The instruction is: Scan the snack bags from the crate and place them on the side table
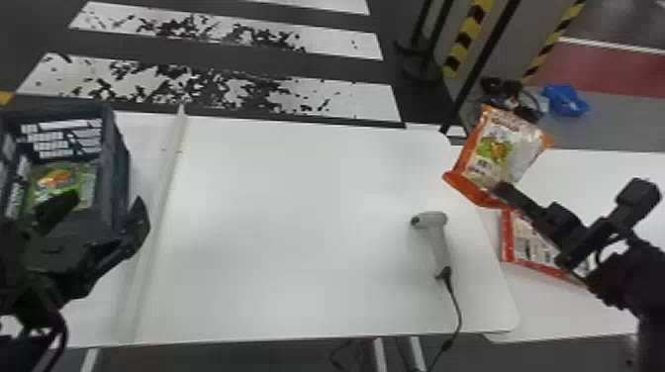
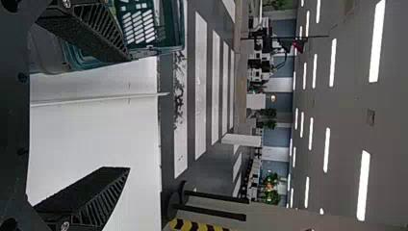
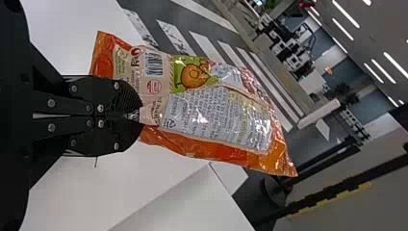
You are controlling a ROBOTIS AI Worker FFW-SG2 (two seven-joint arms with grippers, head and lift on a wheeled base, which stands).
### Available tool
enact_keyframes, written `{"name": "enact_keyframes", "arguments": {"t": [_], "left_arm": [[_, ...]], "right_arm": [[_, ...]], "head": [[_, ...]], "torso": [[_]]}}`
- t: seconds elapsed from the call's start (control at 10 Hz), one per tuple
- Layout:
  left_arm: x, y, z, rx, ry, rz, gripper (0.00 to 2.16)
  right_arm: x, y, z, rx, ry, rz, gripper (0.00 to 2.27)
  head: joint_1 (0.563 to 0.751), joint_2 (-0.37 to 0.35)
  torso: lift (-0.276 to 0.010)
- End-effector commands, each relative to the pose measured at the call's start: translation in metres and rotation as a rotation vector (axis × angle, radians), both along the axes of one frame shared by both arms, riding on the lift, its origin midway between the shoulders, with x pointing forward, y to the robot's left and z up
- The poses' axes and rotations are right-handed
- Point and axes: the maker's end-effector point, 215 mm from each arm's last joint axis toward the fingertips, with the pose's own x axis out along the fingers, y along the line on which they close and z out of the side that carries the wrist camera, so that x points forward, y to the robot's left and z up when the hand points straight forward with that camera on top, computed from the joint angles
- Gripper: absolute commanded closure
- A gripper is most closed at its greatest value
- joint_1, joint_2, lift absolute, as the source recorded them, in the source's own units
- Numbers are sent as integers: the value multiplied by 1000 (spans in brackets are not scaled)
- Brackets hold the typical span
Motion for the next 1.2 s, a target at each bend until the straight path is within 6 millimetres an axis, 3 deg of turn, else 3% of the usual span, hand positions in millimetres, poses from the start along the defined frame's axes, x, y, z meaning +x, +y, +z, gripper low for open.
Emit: {"name": "enact_keyframes", "arguments": {"t": [0.0,0.3,0.5,0.7,0.9,1.1], "left_arm": [[0,1,1,0,-2,1,63],[2,-4,2,-5,-4,-7,63],[2,-6,2,-6,-4,-9,63],[2,-6,2,-19,-4,-4,66],[3,-6,4,-20,-9,-3,66],[2,-6,2,-19,-6,1,66]], "right_arm": [[-4,-45,-11,-55,-12,-134,2260],[-39,-109,-68,-131,168,-335,2250],[-52,-137,-93,-126,205,-391,1794],[-59,-151,-108,-135,233,-442,29],[-59,-160,-99,-153,209,-470,39],[-61,-171,-75,-231,176,-512,63]], "head": [[695,-243],[695,-338],[695,-350],[695,-350],[695,-350],[695,-350]], "torso": [[-50],[-50],[-50],[-50],[-50],[-50]]}}
